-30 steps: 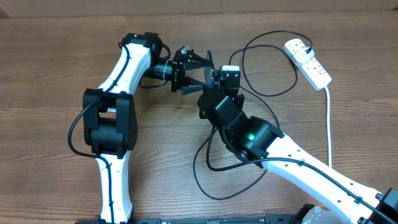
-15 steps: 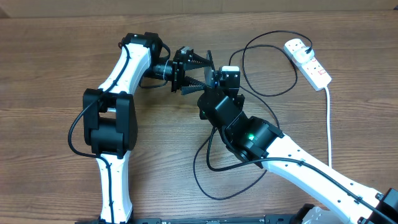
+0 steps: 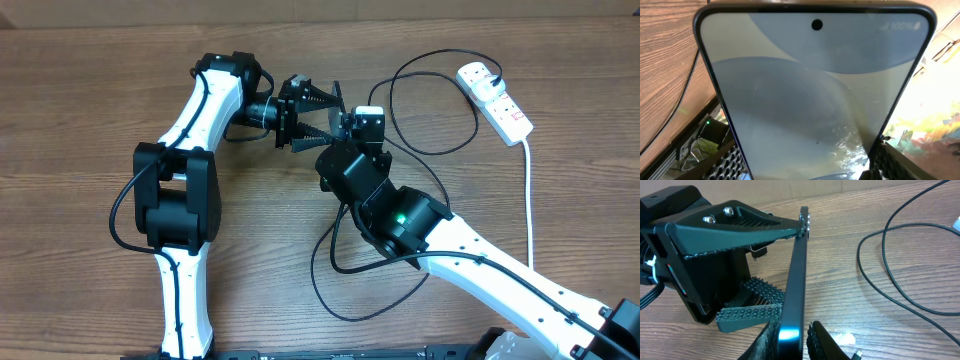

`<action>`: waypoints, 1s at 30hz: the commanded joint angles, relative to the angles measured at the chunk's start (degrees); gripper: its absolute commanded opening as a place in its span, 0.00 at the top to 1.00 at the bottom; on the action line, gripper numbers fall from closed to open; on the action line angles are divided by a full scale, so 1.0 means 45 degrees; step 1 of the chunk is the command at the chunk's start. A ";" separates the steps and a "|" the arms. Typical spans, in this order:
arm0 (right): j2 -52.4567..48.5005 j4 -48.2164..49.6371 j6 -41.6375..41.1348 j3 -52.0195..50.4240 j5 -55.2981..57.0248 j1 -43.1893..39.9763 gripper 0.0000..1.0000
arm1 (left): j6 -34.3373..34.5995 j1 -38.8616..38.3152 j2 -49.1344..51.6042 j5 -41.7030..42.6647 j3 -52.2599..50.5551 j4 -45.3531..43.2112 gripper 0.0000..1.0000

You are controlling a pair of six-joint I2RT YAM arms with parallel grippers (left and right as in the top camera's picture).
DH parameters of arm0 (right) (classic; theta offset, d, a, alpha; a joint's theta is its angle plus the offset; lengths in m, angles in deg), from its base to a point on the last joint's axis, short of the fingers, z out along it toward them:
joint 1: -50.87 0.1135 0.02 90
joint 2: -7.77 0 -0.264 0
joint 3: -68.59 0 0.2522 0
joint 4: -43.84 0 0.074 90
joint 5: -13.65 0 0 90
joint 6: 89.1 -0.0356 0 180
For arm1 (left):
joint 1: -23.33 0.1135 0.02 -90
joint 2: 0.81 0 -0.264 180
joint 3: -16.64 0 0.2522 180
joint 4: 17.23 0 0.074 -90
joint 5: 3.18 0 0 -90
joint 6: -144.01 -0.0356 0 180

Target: Plug charger to phone and switch on socket

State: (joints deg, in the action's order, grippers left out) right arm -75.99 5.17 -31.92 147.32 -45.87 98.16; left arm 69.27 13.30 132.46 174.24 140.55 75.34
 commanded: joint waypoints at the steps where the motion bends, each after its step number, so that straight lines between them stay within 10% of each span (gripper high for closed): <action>1: -0.0063 0.0092 -0.0005 0.0340 0.0214 0.0053 0.81 | 0.0034 0.0029 0.0097 0.0442 0.0355 -0.0005 0.36; 30: -0.0053 0.0146 -0.2778 0.0345 0.1326 0.0044 0.96 | 0.0039 0.0029 0.0097 0.0452 0.0355 0.0005 0.32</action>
State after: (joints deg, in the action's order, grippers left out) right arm -76.21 4.58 -35.66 147.32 -43.75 98.22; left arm 69.69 13.35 132.46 173.87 140.62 75.38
